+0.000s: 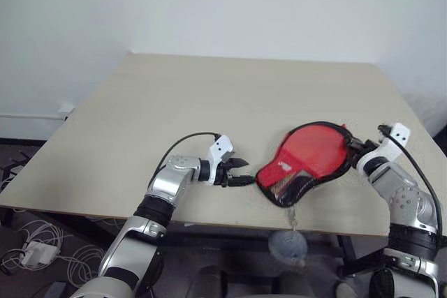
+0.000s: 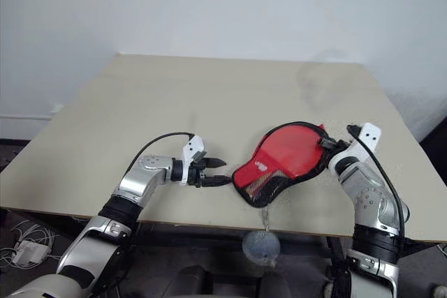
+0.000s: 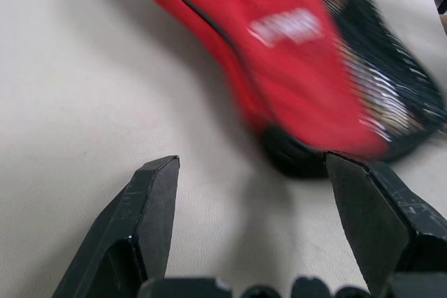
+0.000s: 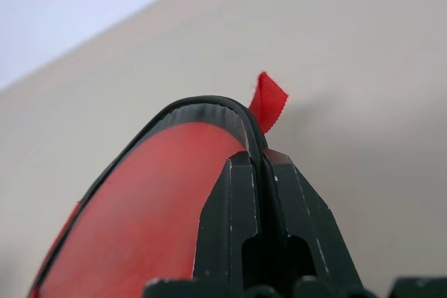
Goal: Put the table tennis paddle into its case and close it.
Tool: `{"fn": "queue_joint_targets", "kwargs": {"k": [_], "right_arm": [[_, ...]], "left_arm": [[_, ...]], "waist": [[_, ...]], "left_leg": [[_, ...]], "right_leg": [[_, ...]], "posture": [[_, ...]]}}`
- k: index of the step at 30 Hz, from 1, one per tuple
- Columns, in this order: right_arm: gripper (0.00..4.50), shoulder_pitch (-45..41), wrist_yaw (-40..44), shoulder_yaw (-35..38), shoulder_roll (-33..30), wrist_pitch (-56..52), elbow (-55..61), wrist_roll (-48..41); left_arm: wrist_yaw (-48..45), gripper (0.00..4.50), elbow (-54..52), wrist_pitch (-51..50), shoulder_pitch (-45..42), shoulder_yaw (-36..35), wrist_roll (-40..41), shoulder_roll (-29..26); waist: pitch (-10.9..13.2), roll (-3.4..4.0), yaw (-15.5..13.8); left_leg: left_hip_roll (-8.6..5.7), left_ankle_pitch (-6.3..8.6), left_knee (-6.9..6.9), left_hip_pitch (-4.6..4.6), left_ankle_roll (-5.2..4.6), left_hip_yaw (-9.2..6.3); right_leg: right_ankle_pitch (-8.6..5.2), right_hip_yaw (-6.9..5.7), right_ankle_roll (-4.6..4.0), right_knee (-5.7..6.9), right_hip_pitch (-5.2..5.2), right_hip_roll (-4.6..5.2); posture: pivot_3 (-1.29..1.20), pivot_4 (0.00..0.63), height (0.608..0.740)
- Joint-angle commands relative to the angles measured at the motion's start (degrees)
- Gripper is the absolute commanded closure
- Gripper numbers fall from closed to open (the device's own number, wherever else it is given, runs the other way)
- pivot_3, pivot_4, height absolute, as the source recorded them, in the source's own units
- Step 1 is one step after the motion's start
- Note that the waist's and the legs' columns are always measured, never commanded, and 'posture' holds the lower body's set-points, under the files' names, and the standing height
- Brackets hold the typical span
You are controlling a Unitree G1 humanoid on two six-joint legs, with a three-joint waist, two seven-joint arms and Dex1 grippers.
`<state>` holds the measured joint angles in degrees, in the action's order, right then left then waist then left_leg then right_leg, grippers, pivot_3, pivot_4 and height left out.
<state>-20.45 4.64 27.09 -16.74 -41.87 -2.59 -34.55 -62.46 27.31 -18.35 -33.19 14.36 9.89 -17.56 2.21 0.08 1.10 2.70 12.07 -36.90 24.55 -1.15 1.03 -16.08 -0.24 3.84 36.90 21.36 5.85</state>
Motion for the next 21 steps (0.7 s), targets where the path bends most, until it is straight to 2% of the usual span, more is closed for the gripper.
{"fn": "queue_joint_targets", "kwargs": {"k": [1,13,21], "right_arm": [[4.47,-4.1,-3.9,4.0,0.1,3.8,-1.7,-0.3],[4.47,-8.9,-12.1,9.0,-0.4,13.6,-17.0,2.7],[4.47,-6.4,-10.0,4.7,-0.8,14.3,-18.4,6.4]], "left_arm": [[0.2,0.99,-1.6,0.3,-0.6,-1.0,0.5,0.3],[0.8,0.99,-2.7,-1.4,-0.3,-1.8,1.5,1.1],[1.1,0.99,-3.6,-2.2,-0.1,-2.4,2.1,1.3]], "waist": [[0.0,0.03,0.0],[0.0,0.14,0.1],[0.0,0.23,0.1]], "left_leg": [[0.0,-0.01,0.0,-0.01,-0.01,0.03],[-0.04,-0.05,-0.01,-0.03,-0.06,0.15],[-0.07,-0.06,-0.02,-0.05,-0.07,0.17]], "right_leg": [[0.0,0.03,0.0,0.03,0.01,0.0],[0.01,0.25,0.01,0.12,0.07,-0.01],[0.02,0.33,0.01,0.13,0.05,-0.01]], "posture": [[0.0,0.0,0.74],[0.0,0.0,0.74],[0.0,0.0,0.74]]}}
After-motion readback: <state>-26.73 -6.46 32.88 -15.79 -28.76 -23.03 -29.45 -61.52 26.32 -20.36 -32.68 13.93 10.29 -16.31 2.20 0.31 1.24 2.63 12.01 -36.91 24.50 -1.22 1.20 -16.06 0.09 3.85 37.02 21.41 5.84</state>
